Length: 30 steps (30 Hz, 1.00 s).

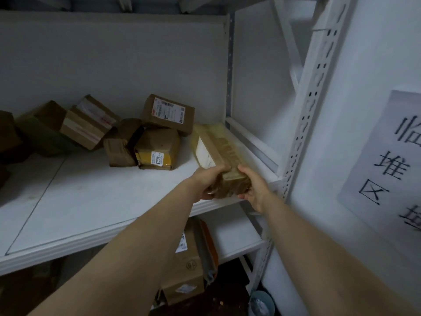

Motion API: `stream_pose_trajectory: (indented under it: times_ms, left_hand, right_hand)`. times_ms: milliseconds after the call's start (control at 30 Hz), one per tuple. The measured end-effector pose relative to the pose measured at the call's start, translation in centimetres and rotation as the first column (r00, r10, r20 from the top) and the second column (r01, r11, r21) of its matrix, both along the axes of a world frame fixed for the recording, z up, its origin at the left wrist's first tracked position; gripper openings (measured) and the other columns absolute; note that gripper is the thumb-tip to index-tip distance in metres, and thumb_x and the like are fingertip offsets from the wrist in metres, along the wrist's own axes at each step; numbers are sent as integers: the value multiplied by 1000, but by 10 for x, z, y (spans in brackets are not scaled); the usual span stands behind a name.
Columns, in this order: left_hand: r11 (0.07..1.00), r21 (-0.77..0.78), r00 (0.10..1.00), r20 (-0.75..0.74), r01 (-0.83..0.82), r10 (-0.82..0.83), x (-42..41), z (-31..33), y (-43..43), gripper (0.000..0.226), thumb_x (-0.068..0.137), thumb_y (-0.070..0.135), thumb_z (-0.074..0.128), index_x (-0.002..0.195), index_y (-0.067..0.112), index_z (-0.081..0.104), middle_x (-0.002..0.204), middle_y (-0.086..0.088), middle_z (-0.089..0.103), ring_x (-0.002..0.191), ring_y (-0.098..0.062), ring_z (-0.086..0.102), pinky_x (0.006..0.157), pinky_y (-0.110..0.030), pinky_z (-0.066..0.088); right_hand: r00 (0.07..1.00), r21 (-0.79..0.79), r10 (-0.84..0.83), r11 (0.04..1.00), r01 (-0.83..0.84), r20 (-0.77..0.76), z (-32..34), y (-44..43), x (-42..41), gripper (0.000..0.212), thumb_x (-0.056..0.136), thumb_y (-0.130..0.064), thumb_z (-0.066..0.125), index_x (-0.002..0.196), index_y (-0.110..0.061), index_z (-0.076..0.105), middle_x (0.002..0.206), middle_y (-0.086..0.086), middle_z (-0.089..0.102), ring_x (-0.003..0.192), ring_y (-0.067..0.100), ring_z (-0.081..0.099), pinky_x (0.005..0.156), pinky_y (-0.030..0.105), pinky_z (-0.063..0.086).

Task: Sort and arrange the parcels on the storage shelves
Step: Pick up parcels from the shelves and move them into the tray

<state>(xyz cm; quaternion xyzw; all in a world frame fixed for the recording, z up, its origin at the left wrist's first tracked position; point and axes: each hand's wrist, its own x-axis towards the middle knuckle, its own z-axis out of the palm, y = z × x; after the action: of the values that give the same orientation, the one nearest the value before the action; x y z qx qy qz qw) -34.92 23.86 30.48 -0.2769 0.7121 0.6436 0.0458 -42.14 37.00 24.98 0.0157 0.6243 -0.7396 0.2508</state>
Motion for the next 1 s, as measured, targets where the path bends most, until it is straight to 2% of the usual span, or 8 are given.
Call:
stream_pose_trajectory:
  times_ms: [133,233,367,567,667,767,833,1000]
  left_hand:
    - [997,35,997,-25,71,-70,11,-6,25,56,78,35,74,120,8,51,106,-10,64,91,-23,63,74,-34,56]
    - [964,133,973,1,229,-231,31,0,47,28,85,23,70,105,9,56,95,-9,65,83,-22,64,71,-32,55]
    - [861,-71,848,230,504,-478,56,-10,58,72,73,39,78,133,15,46,128,-5,53,116,-23,51,91,-42,47]
    - [708,-40,666,378,705,-643,96,-38,99,79,78,32,76,145,25,35,154,-6,30,137,-26,36,104,-48,38]
    - [667,-47,607,466,744,-644,105,-57,116,85,74,36,79,146,25,34,152,-6,33,134,-29,40,103,-51,38]
    - [662,-93,603,522,743,-603,102,-77,122,66,84,36,69,142,22,40,146,-7,40,128,-26,46,101,-49,41]
    - [656,-138,617,524,742,-587,92,-89,121,52,91,32,61,138,17,44,137,-4,47,116,-21,50,85,-35,47]
    - [747,-203,715,523,633,-463,45,-126,108,19,92,24,61,99,8,55,99,-6,54,89,-18,51,62,-25,41]
  right_hand:
    - [996,-91,-14,996,22,85,2,37,28,31,83,-27,70,110,-15,60,109,12,64,104,25,60,90,33,50]
    - [989,-65,-33,997,43,147,5,66,53,46,77,-30,74,115,-13,56,113,17,61,106,30,60,94,39,51]
    - [963,-32,-186,980,196,198,0,92,96,55,75,-25,76,123,-12,54,116,15,58,110,32,59,91,47,52]
    - [929,111,-302,952,284,213,-29,137,159,35,79,-20,73,110,-15,57,99,5,57,95,23,59,79,40,52]
    - [914,178,-317,944,278,254,-47,153,174,33,77,-23,75,105,-16,59,96,5,58,91,23,60,84,41,52]
    - [887,259,-344,927,269,308,-70,156,170,45,74,-24,79,111,-10,59,97,9,61,85,24,61,63,33,53]
    - [866,274,-371,918,287,334,-83,153,160,53,74,-23,81,117,-7,55,102,12,61,81,25,60,55,31,51]
    - [841,326,-415,894,306,347,-130,140,99,59,74,-21,81,123,-1,54,110,16,60,91,30,59,77,40,55]
